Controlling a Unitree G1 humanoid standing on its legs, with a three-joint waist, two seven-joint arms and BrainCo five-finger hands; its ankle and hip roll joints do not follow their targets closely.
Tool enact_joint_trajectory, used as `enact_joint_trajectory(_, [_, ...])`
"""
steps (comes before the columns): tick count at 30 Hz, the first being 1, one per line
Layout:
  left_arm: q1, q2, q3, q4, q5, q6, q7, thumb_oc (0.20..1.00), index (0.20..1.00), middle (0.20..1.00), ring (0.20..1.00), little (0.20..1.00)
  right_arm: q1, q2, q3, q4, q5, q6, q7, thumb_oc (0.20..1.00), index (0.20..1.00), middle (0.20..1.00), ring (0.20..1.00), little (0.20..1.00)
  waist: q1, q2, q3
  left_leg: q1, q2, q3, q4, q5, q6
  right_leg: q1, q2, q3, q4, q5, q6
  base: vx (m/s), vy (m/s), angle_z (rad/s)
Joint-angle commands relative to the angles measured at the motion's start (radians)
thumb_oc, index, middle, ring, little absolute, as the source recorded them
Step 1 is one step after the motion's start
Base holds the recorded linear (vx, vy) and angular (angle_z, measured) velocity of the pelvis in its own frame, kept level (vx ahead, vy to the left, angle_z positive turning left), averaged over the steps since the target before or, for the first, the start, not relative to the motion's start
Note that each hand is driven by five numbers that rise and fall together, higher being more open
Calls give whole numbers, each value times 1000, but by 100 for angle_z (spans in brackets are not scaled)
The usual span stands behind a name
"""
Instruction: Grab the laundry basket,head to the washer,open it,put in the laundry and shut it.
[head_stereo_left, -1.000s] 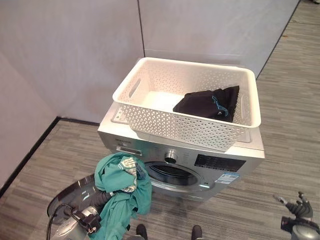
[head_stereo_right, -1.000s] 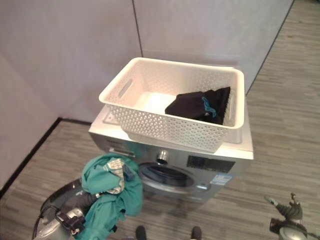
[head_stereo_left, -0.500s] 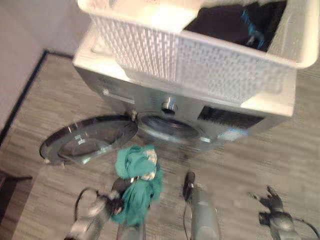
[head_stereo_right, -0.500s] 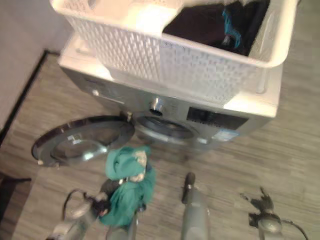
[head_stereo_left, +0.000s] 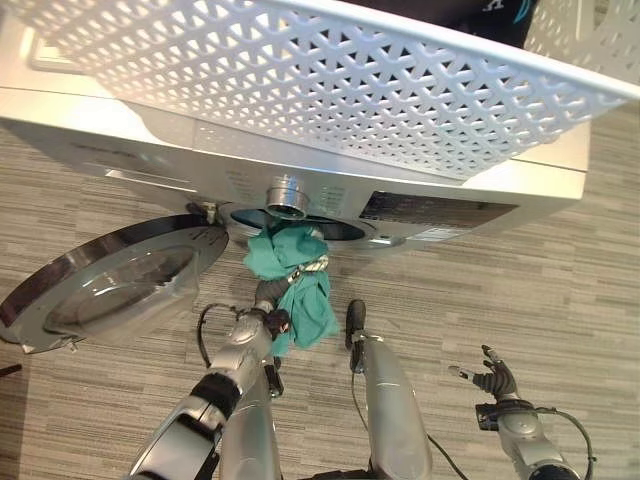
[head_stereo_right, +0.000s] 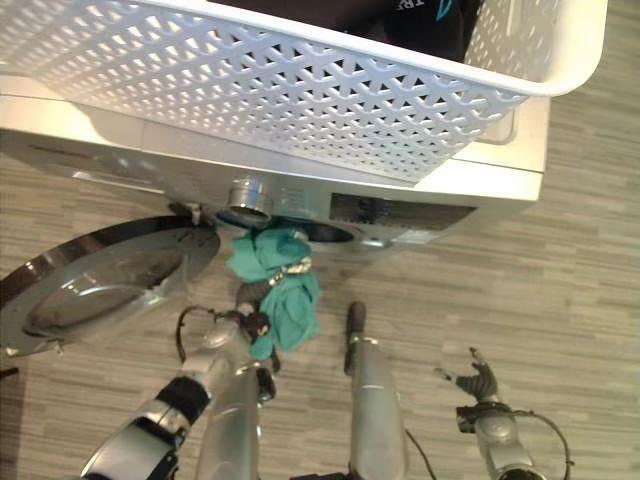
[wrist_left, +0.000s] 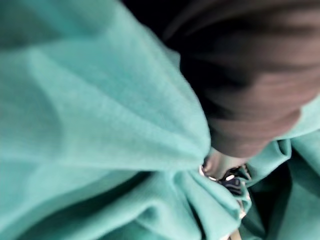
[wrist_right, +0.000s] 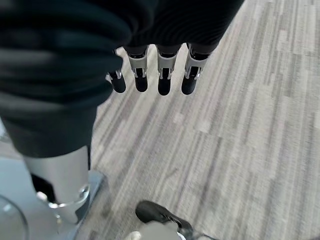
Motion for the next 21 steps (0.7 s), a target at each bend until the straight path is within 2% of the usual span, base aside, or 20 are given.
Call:
enact_joint_trajectory(1, [16,10,58,31,0,-67,77,200,200,200,200,200,0,-20,45,-26,-2,-24,-25,1000,1000,1000,1000,1000,-11,-31,-68,-121,18,-25,136,-44,4,-17,28,20,-27,49,43,-1,9,-22])
enact_joint_trajectory(2, [14,10,59,32,-1,-67,76,200,200,200,200,200,-1,-20,45,-26,-2,-24,-25,1000,1000,1000,1000,1000,-11,-31,-69,-124,18,-25,138,-45,4,-20,28,20,-26,49,43,-4,-2,-21])
enact_joint_trajectory(3, [-38,11,104,86,-31,-74,104,200,200,200,200,200,-5,-28,63,-50,-8,-30,-25,1000,1000,1000,1000,1000,-26,-47,-72,-155,34,-21,178,-62,3,-51,37,30,-7,47,44,-1,-11,-28])
enact_joint_trajectory(6, [-89,23,144,131,-48,-79,127,200,200,200,200,200,-15,-35,72,-75,-5,-37,-31,1000,1000,1000,1000,1000,-42,-61,-76,-195,51,-21,223,-80,2,-91,48,38,24,39,42,-7,-3,-30])
enact_joint_trajectory(11, [-223,92,283,225,-107,-108,201,200,200,200,200,200,-17,-55,82,-169,3,-68,-42,1000,1000,1000,1000,1000,-88,-89,-102,-348,109,-38,398,-150,1,-238,80,58,149,-6,28,-1,-18,-29])
enact_joint_trajectory(15, [-285,136,330,266,-140,-110,207,200,200,200,200,200,-22,-65,79,-204,12,-79,-48,1000,1000,1000,1000,1000,-108,-87,-117,-428,133,-51,487,-185,2,-315,92,63,224,-34,20,24,-2,-22])
enact_joint_trajectory(18, [-383,147,430,286,-296,-160,240,200,200,200,200,200,-31,-65,80,-220,15,-84,-55,1000,1000,1000,1000,1000,-126,-84,-145,-491,144,-62,549,-215,1,-383,111,68,284,-58,12,53,-16,-15])
enact_joint_trajectory(19, [-384,148,430,288,-297,-160,238,200,200,200,200,200,-32,-65,80,-220,15,-84,-55,1000,1000,1000,1000,1000,-127,-83,-146,-494,145,-63,551,-216,1,-386,111,67,285,-59,12,61,-36,-10])
enact_joint_trajectory(21, [-468,192,461,275,-333,-199,267,200,200,200,200,200,-29,-66,95,-237,6,-90,-59,1000,1000,1000,1000,1000,-145,-84,-170,-532,162,-74,588,-235,0,-427,125,66,318,-72,7,65,-48,-11])
